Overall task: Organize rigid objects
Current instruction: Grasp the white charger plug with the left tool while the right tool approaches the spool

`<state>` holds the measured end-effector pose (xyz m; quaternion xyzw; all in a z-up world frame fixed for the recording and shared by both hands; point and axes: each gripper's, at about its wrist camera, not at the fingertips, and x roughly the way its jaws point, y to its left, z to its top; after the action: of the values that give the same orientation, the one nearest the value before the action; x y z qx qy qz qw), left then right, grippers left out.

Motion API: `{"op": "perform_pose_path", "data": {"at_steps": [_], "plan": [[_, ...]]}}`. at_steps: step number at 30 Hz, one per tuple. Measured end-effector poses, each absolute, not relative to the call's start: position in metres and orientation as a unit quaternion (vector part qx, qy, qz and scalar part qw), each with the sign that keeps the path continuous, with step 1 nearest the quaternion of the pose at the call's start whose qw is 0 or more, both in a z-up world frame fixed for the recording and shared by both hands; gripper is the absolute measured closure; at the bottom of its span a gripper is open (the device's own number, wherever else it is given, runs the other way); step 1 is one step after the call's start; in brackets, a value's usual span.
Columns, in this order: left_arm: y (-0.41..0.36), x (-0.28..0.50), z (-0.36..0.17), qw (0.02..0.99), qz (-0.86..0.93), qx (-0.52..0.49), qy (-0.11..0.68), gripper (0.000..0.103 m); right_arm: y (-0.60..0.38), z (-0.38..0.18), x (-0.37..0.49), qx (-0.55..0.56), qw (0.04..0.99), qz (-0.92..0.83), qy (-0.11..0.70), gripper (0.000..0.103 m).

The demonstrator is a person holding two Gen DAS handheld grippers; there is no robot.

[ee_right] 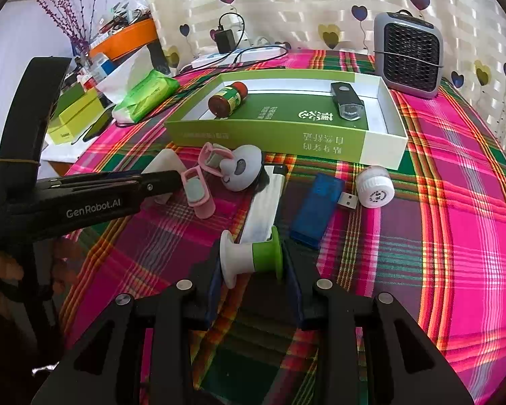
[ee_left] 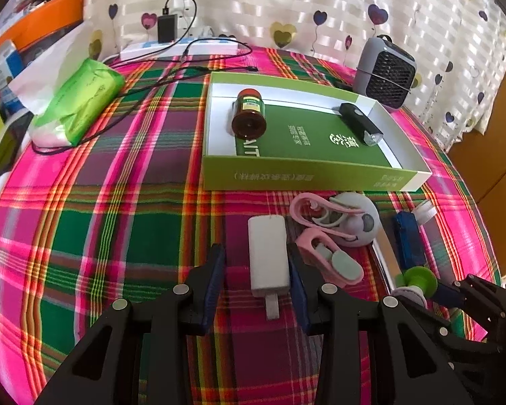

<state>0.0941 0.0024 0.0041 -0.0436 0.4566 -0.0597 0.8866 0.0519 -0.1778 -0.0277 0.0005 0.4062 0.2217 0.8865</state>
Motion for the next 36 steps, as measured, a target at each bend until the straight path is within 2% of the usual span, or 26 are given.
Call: {"op": "perform_pose_path", "data": {"at_steps": [17,19,24,36], "plan": [[-0.0003,0.0964,0.0028,0.89,-0.059,-0.031,0.451,0.068,-0.1766,-0.0277,0.0519,-0.004,0.887,0.22,0.406,0.068],[-0.0004,0.0961,0.0025,0.89,-0.059,-0.03,0.45,0.07,-0.1766,-0.0279,0.052,-0.004,0.887,0.22,0.406,0.069],[0.0014,0.094,0.0026,0.89,-0.058,-0.034,0.45,0.083,-0.1763,-0.028,0.052,-0.004,0.887,0.22,0.406,0.069],[0.0023,0.0931,0.0027,0.891,-0.058,-0.032,0.45,0.084,-0.1759,-0.0278,0.0519,-0.005,0.887,0.22,0.406,0.069]]}}
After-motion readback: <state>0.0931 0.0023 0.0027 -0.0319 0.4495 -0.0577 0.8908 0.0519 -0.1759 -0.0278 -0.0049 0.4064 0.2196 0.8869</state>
